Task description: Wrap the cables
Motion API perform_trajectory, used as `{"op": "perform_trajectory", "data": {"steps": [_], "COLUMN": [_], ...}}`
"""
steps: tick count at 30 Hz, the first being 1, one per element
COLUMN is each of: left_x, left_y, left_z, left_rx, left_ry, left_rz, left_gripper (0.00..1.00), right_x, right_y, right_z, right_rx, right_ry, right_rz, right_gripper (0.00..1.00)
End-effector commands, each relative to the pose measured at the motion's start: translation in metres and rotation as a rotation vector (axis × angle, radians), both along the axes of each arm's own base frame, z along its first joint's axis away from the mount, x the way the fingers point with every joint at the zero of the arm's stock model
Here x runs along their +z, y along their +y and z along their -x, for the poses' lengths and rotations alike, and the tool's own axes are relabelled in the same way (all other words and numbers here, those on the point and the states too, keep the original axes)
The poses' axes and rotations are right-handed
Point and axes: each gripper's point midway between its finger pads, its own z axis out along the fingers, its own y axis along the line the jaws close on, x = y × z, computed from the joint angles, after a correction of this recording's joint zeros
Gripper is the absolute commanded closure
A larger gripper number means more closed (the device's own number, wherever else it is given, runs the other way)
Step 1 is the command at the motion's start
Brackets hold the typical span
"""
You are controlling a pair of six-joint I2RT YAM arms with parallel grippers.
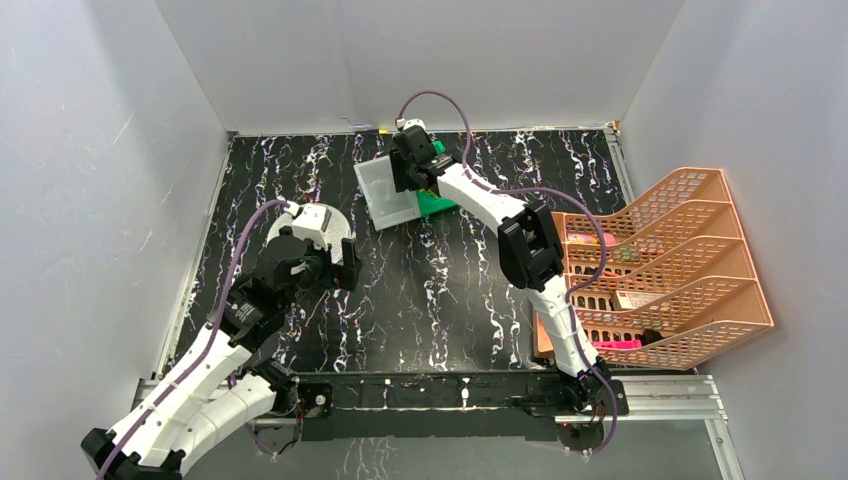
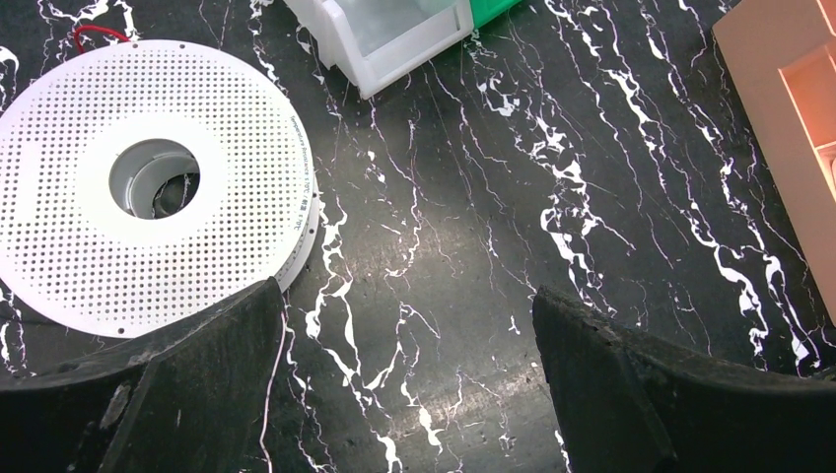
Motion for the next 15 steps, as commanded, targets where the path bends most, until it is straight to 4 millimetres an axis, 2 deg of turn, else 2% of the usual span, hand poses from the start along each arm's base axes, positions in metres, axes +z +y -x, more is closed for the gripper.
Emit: {"op": "perform_trajectory", "data": {"steps": [1, 9, 15], "left_x": [0.0016, 0.0032, 0.005], "left_y": [0.0011, -0.001, -0.0011], "left_z": [0.0005, 0.002, 0.0034], "left_rx": [-0.001, -0.014, -0.018], "left_ry": [-0.016, -0.018, -0.025], "left_rz": [-0.003, 0.006, 0.015], "left_gripper": [0.02, 0.02, 0.02], "right_x": [0.0132, 0.0041, 0.0071], "right_y": [0.0048, 0.006, 0.004], "right_z": [-0.0139, -0.0153, -0.0128], "right_rx": [-0.015, -0.033, -0.053], "right_ry": [-0.062, -0.075, -0.091], "right_rz": [0.02, 0.059, 0.074], "right_gripper": [0.38, 0.51, 0.64]}}
